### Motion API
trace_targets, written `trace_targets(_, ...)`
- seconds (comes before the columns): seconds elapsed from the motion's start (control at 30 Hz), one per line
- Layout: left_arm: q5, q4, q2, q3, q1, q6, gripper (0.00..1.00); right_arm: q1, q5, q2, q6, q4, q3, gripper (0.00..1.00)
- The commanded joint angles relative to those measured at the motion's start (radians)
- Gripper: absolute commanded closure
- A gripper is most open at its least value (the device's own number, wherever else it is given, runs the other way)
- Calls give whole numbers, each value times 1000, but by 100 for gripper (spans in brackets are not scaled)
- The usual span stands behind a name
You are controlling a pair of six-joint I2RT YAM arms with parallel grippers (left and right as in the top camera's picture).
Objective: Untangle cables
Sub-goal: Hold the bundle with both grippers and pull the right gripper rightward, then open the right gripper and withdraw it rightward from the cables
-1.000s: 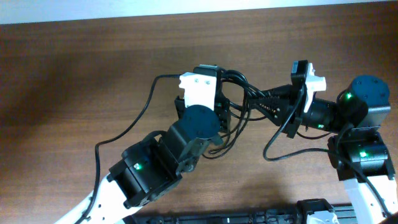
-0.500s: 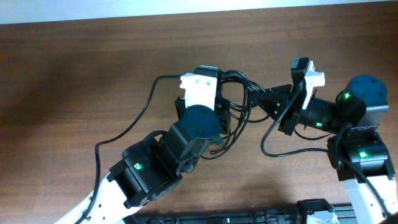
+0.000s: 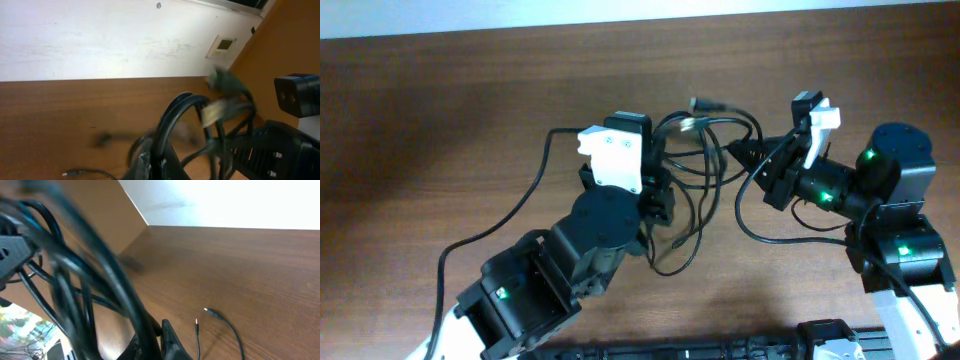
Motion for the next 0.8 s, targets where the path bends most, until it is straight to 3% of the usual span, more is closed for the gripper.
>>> trace_targets(0.0, -51, 6, -61, 21, 3, -8, 100, -11, 106, 3, 5, -19, 6, 96)
trace_targets(0.27, -69, 3, -63, 21, 3, -6, 100, -11, 106, 3, 4, -29, 6, 96)
trace_targets(0.3, -77, 1, -63, 21, 3, -5, 100, -11, 106, 3, 4, -29, 6, 92)
trace_targets(0.33, -91, -1, -63, 21, 3, -5, 100, -11, 106, 3, 4, -29, 6, 85)
trace_targets(0.37, -109, -7, -63, 21, 3, -5, 100, -11, 106, 3, 4, -29, 6, 63)
trace_targets(0.5, -129, -20, -63, 21, 3, -5, 100, -11, 103, 3, 4, -29, 6, 19)
trace_targets(0.63, -147, -23, -61, 21, 3, -5, 100, -11, 68, 2, 1, -25, 6, 7)
trace_targets(0.77, -196, -38, -61, 21, 3, -5, 100, -11, -2, 0, 0, 4, 6, 6)
